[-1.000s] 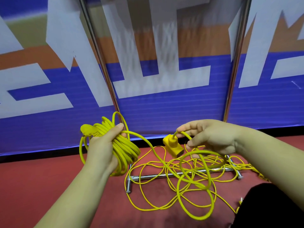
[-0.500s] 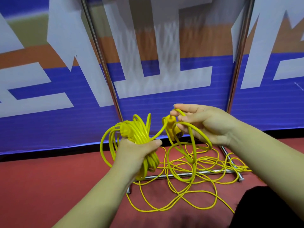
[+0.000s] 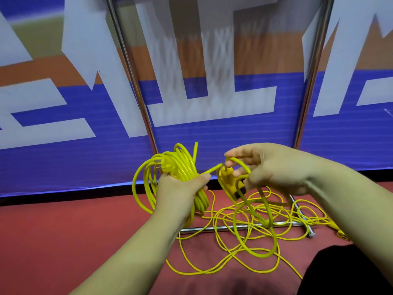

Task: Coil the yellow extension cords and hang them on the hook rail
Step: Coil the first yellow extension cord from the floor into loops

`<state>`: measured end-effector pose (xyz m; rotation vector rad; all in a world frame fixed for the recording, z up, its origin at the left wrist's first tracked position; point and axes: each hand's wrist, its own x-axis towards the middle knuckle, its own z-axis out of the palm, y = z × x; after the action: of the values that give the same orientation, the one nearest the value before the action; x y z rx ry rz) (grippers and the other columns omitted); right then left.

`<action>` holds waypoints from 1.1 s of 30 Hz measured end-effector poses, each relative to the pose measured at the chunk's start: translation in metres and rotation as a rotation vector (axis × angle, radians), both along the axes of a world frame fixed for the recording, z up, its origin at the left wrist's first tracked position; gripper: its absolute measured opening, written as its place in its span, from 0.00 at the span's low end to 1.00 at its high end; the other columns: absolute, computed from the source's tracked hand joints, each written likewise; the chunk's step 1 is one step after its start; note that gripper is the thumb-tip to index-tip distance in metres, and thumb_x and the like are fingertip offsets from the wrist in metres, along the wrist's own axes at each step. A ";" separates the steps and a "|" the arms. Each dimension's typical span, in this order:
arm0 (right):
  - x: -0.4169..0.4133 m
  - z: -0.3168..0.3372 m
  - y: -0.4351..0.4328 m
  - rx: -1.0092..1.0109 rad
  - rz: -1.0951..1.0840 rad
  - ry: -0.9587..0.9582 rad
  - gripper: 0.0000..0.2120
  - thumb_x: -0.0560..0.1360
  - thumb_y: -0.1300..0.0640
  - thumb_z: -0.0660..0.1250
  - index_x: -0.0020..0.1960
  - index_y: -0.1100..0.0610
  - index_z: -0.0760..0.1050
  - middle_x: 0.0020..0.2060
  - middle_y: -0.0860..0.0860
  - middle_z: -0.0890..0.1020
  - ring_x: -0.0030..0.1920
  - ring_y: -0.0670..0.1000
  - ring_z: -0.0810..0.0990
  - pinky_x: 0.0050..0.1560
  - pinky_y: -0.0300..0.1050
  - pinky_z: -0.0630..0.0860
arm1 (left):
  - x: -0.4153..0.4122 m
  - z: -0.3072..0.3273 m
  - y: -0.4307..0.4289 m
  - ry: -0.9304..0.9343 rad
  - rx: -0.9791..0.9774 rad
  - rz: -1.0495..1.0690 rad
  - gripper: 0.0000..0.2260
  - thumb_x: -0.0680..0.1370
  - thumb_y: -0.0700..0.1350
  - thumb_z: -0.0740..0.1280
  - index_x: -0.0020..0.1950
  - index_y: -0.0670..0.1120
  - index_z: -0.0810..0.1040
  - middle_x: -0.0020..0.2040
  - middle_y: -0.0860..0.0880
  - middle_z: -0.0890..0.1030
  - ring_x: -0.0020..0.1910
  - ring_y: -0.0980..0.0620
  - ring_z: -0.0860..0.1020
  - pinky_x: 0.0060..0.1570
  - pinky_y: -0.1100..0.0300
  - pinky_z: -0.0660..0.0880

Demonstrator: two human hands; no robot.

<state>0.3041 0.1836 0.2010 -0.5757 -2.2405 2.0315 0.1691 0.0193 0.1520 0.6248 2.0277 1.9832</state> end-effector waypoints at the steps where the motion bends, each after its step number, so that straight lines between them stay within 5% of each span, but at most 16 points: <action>1: 0.002 -0.002 0.002 0.153 0.018 -0.026 0.35 0.66 0.81 0.66 0.67 0.55 0.73 0.59 0.52 0.81 0.51 0.54 0.83 0.47 0.51 0.81 | 0.000 0.001 0.000 -0.046 0.016 0.003 0.11 0.71 0.34 0.77 0.36 0.40 0.76 0.27 0.44 0.80 0.28 0.46 0.82 0.33 0.51 0.77; 3: 0.004 -0.004 0.007 0.394 0.051 -0.053 0.33 0.68 0.78 0.68 0.67 0.53 0.73 0.57 0.48 0.82 0.54 0.51 0.84 0.56 0.55 0.81 | -0.004 0.001 0.000 -0.120 0.043 0.018 0.10 0.71 0.34 0.77 0.36 0.40 0.76 0.27 0.44 0.79 0.28 0.47 0.82 0.33 0.54 0.76; 7: 0.007 -0.005 0.013 0.836 0.096 -0.083 0.22 0.74 0.64 0.72 0.66 0.49 0.77 0.54 0.40 0.83 0.53 0.39 0.82 0.57 0.37 0.77 | -0.009 -0.007 -0.002 -0.157 0.027 0.018 0.09 0.71 0.34 0.77 0.36 0.39 0.78 0.28 0.42 0.80 0.29 0.45 0.82 0.36 0.53 0.76; 9: 0.007 -0.005 0.016 1.025 0.062 -0.083 0.19 0.75 0.59 0.72 0.64 0.47 0.79 0.55 0.40 0.83 0.54 0.40 0.80 0.56 0.36 0.74 | -0.009 -0.010 -0.002 -0.152 0.005 0.014 0.09 0.71 0.34 0.77 0.35 0.39 0.78 0.28 0.43 0.80 0.31 0.43 0.82 0.37 0.51 0.77; 15: 0.007 0.002 0.019 1.199 -0.078 0.040 0.08 0.76 0.50 0.71 0.55 0.46 0.82 0.41 0.43 0.85 0.37 0.40 0.76 0.41 0.40 0.73 | -0.009 -0.007 -0.004 -0.158 -0.001 -0.001 0.09 0.72 0.35 0.77 0.37 0.38 0.78 0.29 0.41 0.81 0.31 0.43 0.81 0.35 0.50 0.76; 19: 0.010 0.004 0.018 0.991 -0.114 0.119 0.04 0.75 0.52 0.73 0.50 0.46 0.82 0.38 0.42 0.84 0.34 0.38 0.81 0.39 0.39 0.78 | -0.008 -0.002 -0.006 -0.144 0.024 -0.017 0.09 0.71 0.35 0.77 0.38 0.38 0.77 0.30 0.40 0.80 0.30 0.45 0.82 0.34 0.51 0.77; 22: 0.008 0.006 0.012 0.742 -0.100 0.160 0.03 0.76 0.58 0.72 0.47 0.51 0.81 0.36 0.46 0.85 0.32 0.45 0.84 0.38 0.40 0.79 | -0.005 0.001 -0.006 -0.104 0.027 -0.033 0.10 0.70 0.36 0.78 0.39 0.37 0.77 0.30 0.41 0.80 0.31 0.44 0.83 0.35 0.49 0.78; 26: 0.001 0.008 0.000 0.484 -0.035 0.183 0.03 0.79 0.61 0.67 0.51 0.56 0.75 0.38 0.52 0.86 0.29 0.52 0.81 0.33 0.46 0.74 | 0.002 0.006 -0.005 0.027 0.017 -0.078 0.29 0.63 0.50 0.82 0.40 0.29 0.71 0.35 0.29 0.78 0.33 0.31 0.78 0.36 0.40 0.78; 29: -0.001 0.010 -0.008 0.394 0.005 0.201 0.07 0.79 0.60 0.67 0.54 0.56 0.71 0.38 0.55 0.85 0.29 0.51 0.78 0.33 0.46 0.70 | 0.008 0.010 -0.005 0.107 -0.007 -0.157 0.32 0.60 0.53 0.81 0.38 0.30 0.67 0.31 0.36 0.73 0.30 0.44 0.72 0.33 0.48 0.74; 33: 0.000 0.012 -0.012 0.283 0.018 0.249 0.07 0.79 0.61 0.67 0.53 0.57 0.69 0.37 0.58 0.84 0.27 0.50 0.76 0.34 0.46 0.70 | 0.009 0.013 -0.008 0.042 0.006 -0.225 0.31 0.58 0.51 0.82 0.43 0.30 0.71 0.36 0.34 0.78 0.35 0.41 0.78 0.42 0.36 0.79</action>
<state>0.3038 0.1718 0.2133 -0.2633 -2.3236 1.6426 0.1781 0.0117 0.1646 0.8616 1.8818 1.8604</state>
